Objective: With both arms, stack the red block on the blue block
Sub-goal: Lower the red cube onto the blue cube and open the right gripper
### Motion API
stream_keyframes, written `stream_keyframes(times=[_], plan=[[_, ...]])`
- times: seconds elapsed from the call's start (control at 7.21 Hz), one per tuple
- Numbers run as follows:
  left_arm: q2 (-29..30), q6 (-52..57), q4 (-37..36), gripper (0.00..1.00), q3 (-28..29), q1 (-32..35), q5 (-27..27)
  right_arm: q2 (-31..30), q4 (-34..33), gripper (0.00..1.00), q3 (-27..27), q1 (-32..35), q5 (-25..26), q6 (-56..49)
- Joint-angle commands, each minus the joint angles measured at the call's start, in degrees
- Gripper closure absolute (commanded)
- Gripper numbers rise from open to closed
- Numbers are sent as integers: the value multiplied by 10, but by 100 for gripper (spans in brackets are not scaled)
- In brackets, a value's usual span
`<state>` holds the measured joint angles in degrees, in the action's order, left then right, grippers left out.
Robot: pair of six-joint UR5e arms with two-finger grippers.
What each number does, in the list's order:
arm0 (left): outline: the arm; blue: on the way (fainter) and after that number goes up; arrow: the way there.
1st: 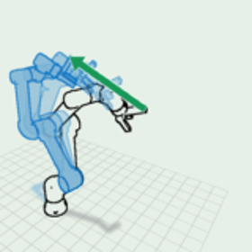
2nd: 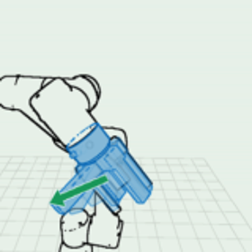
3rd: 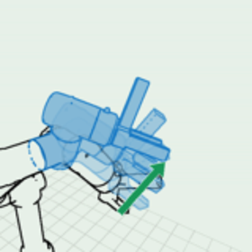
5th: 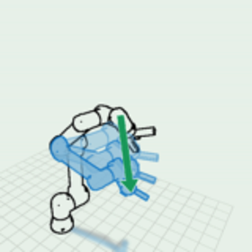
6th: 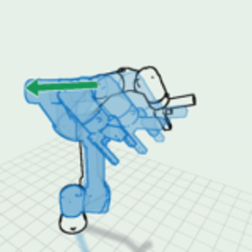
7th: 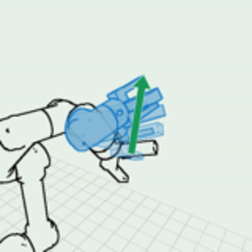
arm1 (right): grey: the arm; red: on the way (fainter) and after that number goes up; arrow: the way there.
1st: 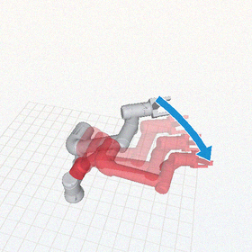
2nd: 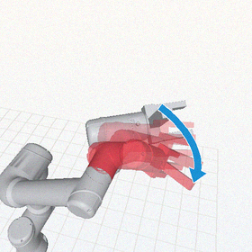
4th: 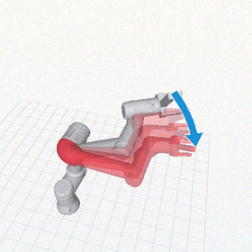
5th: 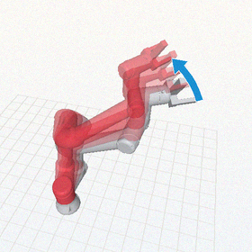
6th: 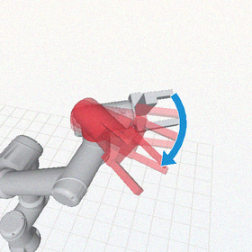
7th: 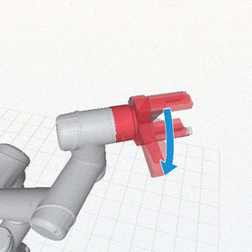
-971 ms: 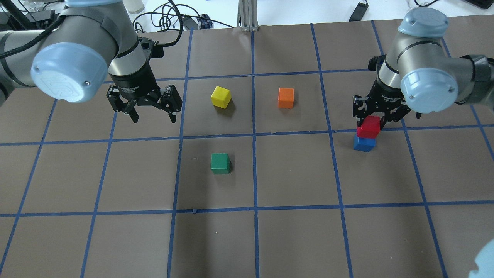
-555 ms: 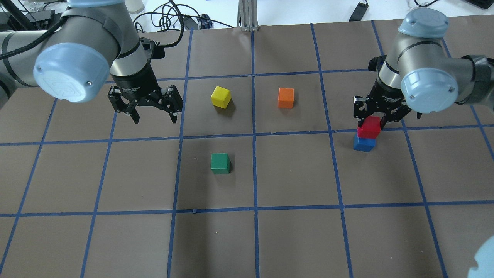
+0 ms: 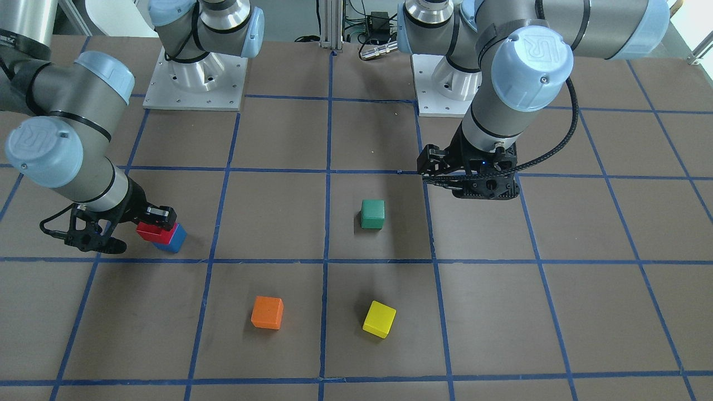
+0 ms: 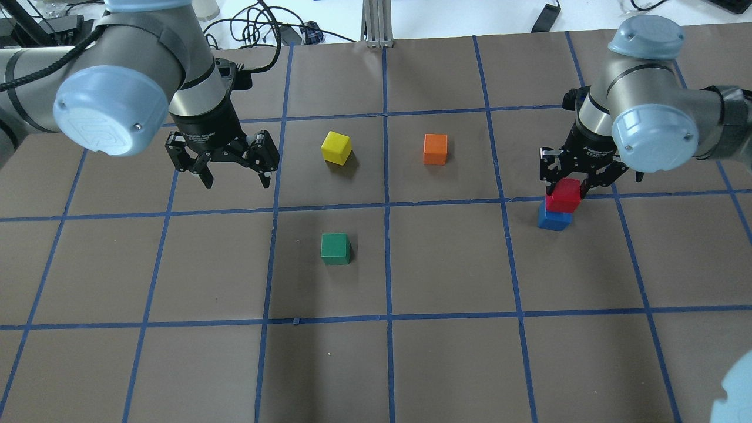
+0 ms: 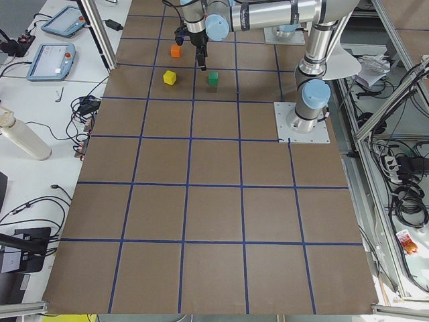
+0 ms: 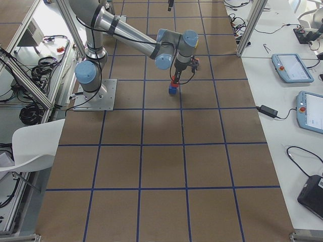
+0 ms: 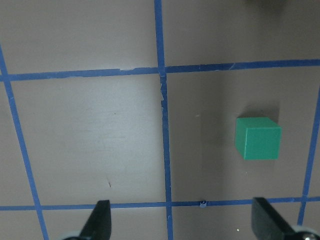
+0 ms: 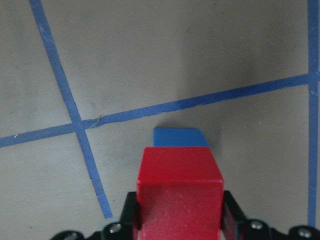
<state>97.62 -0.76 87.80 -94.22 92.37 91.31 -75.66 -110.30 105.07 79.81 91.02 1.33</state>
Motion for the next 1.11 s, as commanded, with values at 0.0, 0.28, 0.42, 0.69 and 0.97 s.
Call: stream_keyframes(times=[0.0, 0.28, 0.42, 0.69, 0.97], plan=[[1, 0, 0, 0, 0, 0, 0, 1, 0, 71, 4, 0, -1, 2], [1, -1, 0, 0, 0, 0, 0, 2, 0, 48, 4, 0, -1, 1], [1, -1, 0, 0, 0, 0, 0, 2, 0, 28, 4, 0, 1, -3], [0, 0, 0, 0, 0, 0, 0, 0, 0, 8, 4, 0, 2, 1], [-5, 6, 0, 0, 0, 0, 1, -25, 6, 0, -11, 1, 22, 7]])
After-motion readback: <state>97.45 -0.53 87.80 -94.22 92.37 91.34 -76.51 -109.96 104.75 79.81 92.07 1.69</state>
